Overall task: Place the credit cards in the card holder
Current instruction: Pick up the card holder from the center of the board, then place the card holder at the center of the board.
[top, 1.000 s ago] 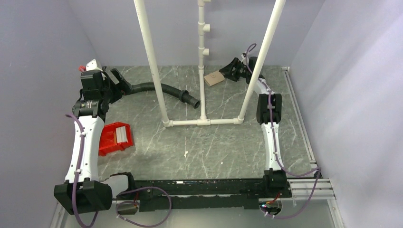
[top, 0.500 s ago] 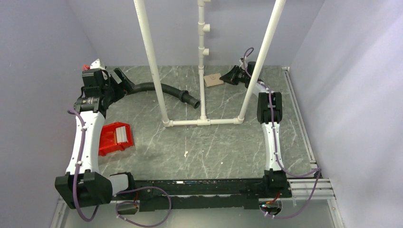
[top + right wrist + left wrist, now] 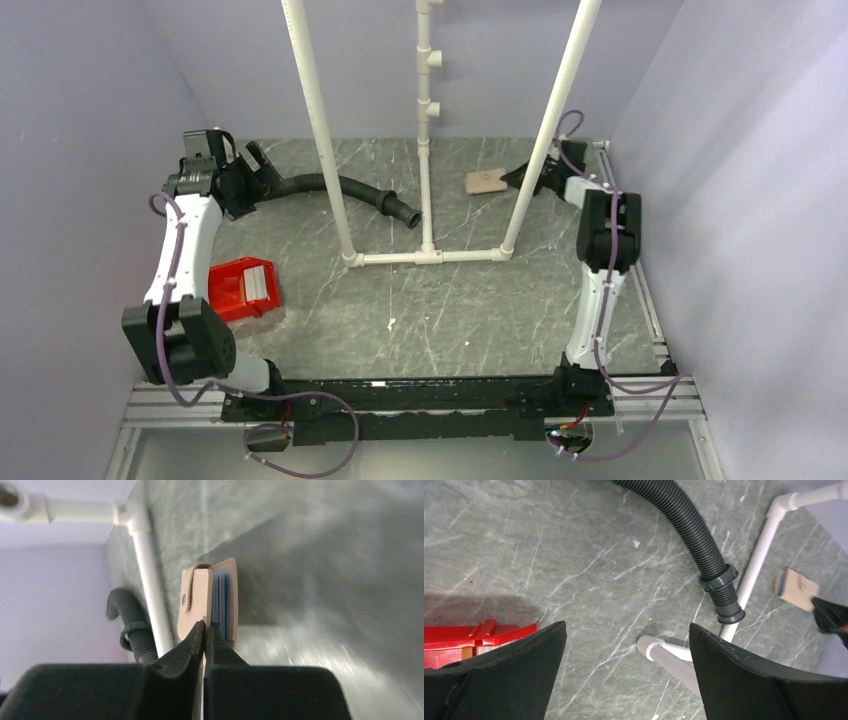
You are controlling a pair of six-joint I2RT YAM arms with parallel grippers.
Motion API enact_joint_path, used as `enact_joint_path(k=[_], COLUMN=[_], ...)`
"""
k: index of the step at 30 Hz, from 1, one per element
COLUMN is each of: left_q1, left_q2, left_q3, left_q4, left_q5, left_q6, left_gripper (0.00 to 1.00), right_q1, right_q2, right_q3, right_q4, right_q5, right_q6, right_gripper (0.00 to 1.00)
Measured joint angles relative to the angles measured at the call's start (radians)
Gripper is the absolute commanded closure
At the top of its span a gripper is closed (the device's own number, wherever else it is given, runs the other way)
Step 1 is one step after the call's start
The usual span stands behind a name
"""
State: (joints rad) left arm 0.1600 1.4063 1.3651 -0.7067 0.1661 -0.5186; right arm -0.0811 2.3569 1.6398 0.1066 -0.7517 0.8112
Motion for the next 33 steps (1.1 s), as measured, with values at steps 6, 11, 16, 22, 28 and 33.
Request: enact_joint_path(k=[6, 11, 16, 22, 28, 33], left_q1=[0.011, 0.004, -0.031, -0.044, -0.043, -0.043], left_q2=[0.122, 0.161, 0.149, 0.007, -0.062, -0.081], left_q3=[-0.014, -0.093, -0.16, -0.207, -0.219, -0.249], left_q4=[-0.055, -0.092, -0.103, -0.116, -0.09, -0.079], left_q5=[0.021, 0.056, 0.065, 0.049, 0.074, 0.105], left_q6=[-0.023, -0.048, -0.055, -0.05, -0.03, -0.009], left_gripper=[0.05, 0.04, 0.05, 0.08, 0.11, 0.11], right_q1=[-0.068, 0.019, 0.156, 0.203, 0.219, 0.427], right_q2=[-0.389, -0.733, -1.014, -1.252, -1.408, -1.395], right_q3=[-0.218, -0.413, -0.621, -0.73, -0.734, -0.743], right_q4=[-0.322, -0.531, -0.697, -0.921, -1.031, -0.991], right_q5=[0.407, 0.76, 0.965, 1.062, 0.961, 0.718], right_q6=[-0.088, -0.129, -0.127, -0.111, -0.205, -0.329], right_gripper=[1.0, 1.0, 1.0, 1.0, 1.0, 1.0])
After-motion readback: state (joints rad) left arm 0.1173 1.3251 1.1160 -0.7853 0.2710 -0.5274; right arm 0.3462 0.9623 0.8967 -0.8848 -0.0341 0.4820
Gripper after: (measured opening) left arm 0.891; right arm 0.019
